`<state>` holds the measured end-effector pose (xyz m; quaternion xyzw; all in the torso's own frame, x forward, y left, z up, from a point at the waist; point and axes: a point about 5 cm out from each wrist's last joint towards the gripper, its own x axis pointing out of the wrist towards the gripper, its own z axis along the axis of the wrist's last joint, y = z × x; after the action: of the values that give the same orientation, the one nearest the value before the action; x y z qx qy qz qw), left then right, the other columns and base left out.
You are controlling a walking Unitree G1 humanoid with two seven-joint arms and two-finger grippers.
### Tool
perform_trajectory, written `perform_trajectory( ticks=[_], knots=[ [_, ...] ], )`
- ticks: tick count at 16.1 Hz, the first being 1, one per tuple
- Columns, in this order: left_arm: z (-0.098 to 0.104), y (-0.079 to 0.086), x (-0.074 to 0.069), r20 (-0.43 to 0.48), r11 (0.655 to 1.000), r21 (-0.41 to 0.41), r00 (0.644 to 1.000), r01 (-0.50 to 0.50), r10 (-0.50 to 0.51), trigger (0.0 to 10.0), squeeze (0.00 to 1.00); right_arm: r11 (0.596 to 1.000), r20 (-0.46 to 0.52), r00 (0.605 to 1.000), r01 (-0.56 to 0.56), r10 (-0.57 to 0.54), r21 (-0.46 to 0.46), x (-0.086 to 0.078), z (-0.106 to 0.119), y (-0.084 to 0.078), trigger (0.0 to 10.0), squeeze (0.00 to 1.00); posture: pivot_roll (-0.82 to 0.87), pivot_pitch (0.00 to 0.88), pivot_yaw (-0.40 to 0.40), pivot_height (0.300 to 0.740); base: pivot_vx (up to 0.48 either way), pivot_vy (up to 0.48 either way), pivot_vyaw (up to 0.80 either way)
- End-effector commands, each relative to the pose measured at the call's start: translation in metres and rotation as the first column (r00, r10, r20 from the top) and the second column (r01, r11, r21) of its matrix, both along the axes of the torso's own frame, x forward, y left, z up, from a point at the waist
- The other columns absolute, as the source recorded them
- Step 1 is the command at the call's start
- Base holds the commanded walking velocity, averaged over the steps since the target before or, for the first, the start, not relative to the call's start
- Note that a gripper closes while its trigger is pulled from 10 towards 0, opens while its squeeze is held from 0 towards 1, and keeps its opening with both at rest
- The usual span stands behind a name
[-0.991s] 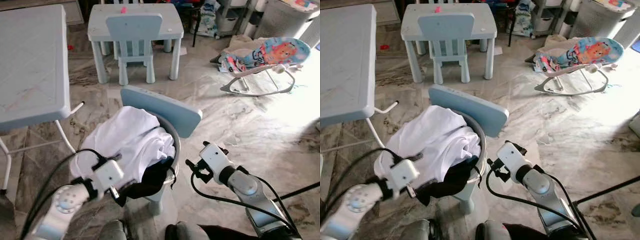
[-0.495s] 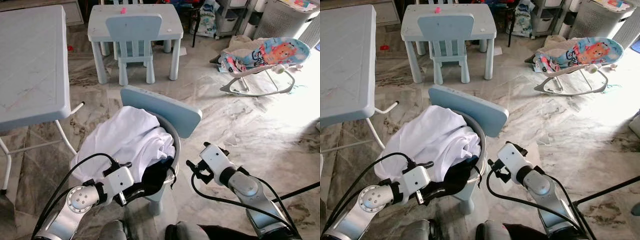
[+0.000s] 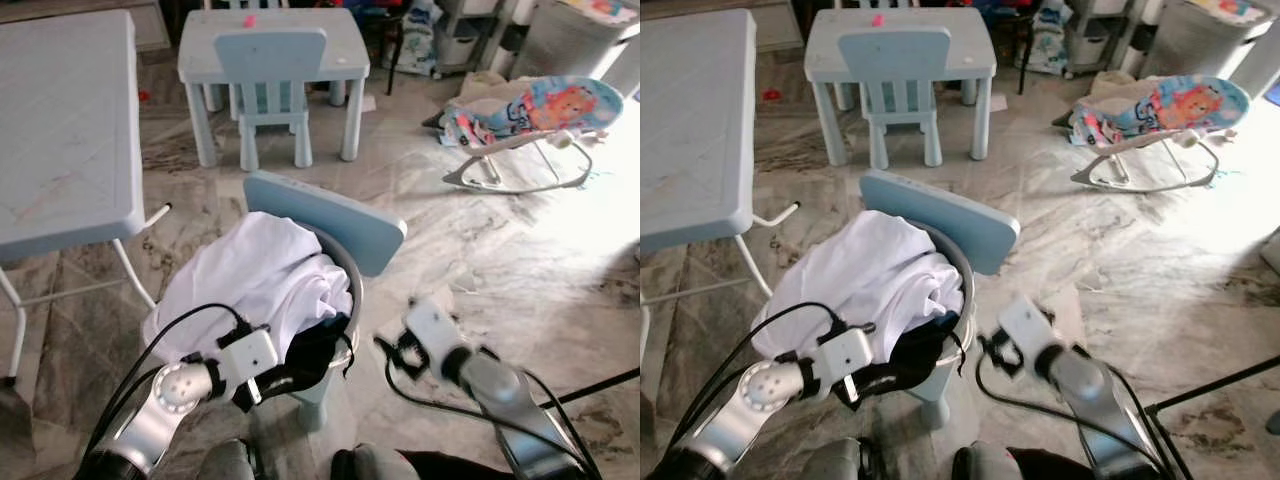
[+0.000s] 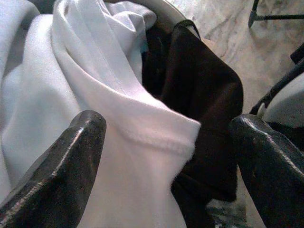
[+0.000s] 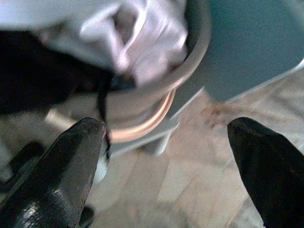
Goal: Hang hanger
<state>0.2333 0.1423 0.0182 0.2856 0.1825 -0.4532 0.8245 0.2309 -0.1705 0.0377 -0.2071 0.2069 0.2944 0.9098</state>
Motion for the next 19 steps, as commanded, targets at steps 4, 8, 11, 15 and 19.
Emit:
perform_trajectory(
  ticks=[4,8,11,15,19],
  knots=[
    [-0.005,-0.006,0.001,0.002,1.0,0.012,1.0,0.025,-0.025,10.0,0.0,1.0,-0.009,1.0,0.022,-0.022,-0.011,-0.002,0.0,-0.005,10.0,0.0,-0.1,0.121,-0.02,0.74,0.0,0.0,0.0],
    [-0.013,-0.001,0.002,-0.014,0.998,0.056,1.0,0.008,-0.007,3.4,0.0,1.0,-0.004,1.0,0.017,-0.017,-0.011,0.0,0.002,-0.002,10.0,0.0,-0.1,0.123,-0.019,0.74,0.0,0.0,0.0],
    [-0.011,0.006,0.007,0.016,0.997,0.068,0.999,-0.042,0.041,2.9,0.0,0.999,0.003,1.0,0.031,-0.031,-0.019,0.0,0.003,-0.006,10.0,0.0,-0.1,0.126,-0.019,0.74,0.0,0.0,0.0],
    [-0.011,0.011,0.012,0.037,0.992,0.08,0.995,-0.098,0.095,10.0,0.0,0.999,0.008,1.0,0.029,-0.028,-0.019,0.001,0.003,-0.004,10.0,0.0,-0.1,0.128,-0.02,0.74,0.0,0.0,0.0],
    [-0.01,0.011,0.012,0.036,0.991,0.074,0.994,-0.109,0.107,0.0,0.0,0.999,0.014,0.999,0.035,-0.034,-0.027,0.002,0.003,-0.006,10.0,0.0,-0.1,0.127,-0.02,0.74,0.0,0.0,0.0]
  ],
)
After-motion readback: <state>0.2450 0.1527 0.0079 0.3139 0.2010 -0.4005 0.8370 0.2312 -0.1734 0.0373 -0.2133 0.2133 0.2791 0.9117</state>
